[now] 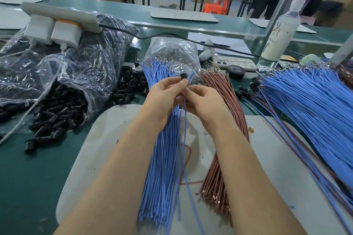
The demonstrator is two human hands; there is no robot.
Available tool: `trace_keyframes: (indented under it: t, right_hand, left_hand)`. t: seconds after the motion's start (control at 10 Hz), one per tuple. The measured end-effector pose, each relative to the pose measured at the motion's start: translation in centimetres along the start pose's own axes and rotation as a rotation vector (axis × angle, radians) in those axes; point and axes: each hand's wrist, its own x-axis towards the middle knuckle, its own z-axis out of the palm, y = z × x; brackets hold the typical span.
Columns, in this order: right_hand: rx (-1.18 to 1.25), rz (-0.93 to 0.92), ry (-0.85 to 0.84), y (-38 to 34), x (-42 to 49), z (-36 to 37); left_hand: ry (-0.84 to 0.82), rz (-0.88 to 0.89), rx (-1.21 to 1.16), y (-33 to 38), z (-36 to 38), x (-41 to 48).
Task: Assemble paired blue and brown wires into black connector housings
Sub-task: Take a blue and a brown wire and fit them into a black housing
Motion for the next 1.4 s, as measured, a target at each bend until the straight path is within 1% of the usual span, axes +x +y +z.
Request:
trace_keyframes:
  t: [0.1, 0.2, 0.4, 0.6, 0.8, 0.9, 1.0, 1.1, 1.2, 1.3, 1.4]
  right_hand:
    - [0.003, 0.039, 0.049, 0.0, 0.4, 0.1]
    - [0.067, 0.108, 0.068, 0.2, 1.2, 0.0]
    - [-0.067, 0.140, 0.132, 1.8, 2.0, -0.2]
    - [-0.129, 0.186, 0.174, 3.0, 2.6, 0.0]
    - [-0.263, 0.246, 0.157, 4.0, 3.1, -0.8]
    - [-0.483, 0.223, 0.316, 3.9, 2.7, -1.7]
    - [-0.754, 0.358, 0.512, 4.2, 2.1, -3.6]
    - [-0.905, 0.581, 0.367, 4.7, 2.1, -3.9]
    - [-0.969, 0.631, 0.308, 5.0, 2.3, -3.5]
    - [-0.813, 0.559, 0.482, 5.0, 2.1, -3.9]
    - [-0.582, 0.398, 0.647, 4.4, 1.8, -4.7]
  left_hand:
    - [0.004, 0.007, 0.010, 0.0, 0.0, -0.1]
    - [0.015, 0.007, -0.009, 0.1, 0.2, -0.3]
    - [0.088, 0.015, -0.025, 0.4, 0.2, -0.2]
    - [0.172, 0.061, -0.037, 0.3, 0.1, -0.1]
    - [0.186, 0.114, 0.027, 0.3, -0.1, 0.0]
    - [0.226, 0.106, 0.044, 0.8, -0.7, 0.1]
    - [0.249, 0.069, -0.018, 1.1, -1.3, 0.1]
    - [0.233, 0.049, -0.051, 1.0, -1.1, 0.1]
    - [0.209, 0.048, -0.039, 0.9, -0.8, 0.1]
    - [0.183, 0.030, -0.047, 1.1, -0.9, 0.0]
    - [0.088, -0.015, -0.021, 1.3, -0.6, -0.3]
